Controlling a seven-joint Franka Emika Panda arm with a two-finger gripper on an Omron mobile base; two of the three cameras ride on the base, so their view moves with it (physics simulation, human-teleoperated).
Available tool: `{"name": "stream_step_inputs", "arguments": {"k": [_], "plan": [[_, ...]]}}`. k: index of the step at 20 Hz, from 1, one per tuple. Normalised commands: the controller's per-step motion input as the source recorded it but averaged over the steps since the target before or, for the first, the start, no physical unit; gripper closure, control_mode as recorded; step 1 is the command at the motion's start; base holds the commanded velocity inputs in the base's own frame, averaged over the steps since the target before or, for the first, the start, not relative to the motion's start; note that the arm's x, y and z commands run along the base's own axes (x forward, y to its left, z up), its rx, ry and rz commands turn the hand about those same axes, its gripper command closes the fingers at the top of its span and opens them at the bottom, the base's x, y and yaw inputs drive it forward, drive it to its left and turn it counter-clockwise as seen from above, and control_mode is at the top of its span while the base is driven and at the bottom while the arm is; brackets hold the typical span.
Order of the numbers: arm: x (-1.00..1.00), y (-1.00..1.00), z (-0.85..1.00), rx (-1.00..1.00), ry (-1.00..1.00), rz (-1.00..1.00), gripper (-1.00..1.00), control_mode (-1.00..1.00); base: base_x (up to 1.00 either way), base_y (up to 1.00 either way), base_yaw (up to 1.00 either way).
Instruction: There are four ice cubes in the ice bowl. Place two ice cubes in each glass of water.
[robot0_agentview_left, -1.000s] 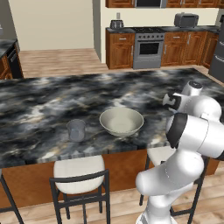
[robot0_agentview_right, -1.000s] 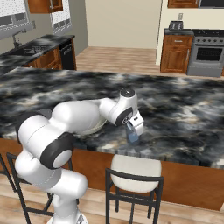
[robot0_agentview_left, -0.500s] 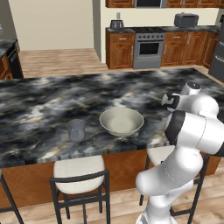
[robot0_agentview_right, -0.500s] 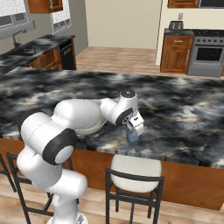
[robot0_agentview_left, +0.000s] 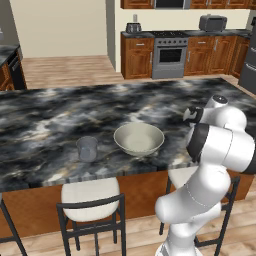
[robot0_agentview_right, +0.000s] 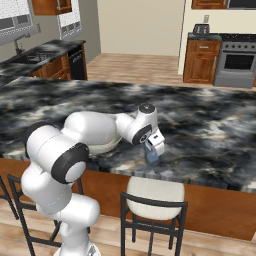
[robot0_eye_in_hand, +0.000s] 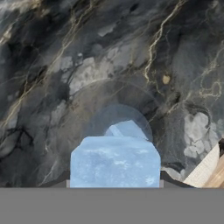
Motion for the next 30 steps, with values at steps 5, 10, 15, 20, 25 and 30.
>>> {"name": "stream_step_inputs", "arguments": {"k": [5,10,15,20,25,30], "plan": [[0.04,-0.03,-0.07,0.00,0.00,0.01,1.00,-1.00,0.00,0.00,0.00],[0.06,-0.02,-0.05,0.00,0.00,0.01,1.00,-1.00,0.00,0.00,0.00],[0.08,0.00,-0.06,0.00,0.00,0.01,1.00,-1.00,0.00,0.00,0.00],[0.08,0.00,-0.06,0.00,0.00,0.00,1.00,-1.00,0.00,0.00,0.00],[0.04,0.00,-0.01,0.00,0.00,0.00,-1.00,-1.00,0.00,0.00,0.00],[0.01,0.00,0.00,0.00,0.00,0.00,-1.00,-1.00,0.00,0.00,0.00]]}}
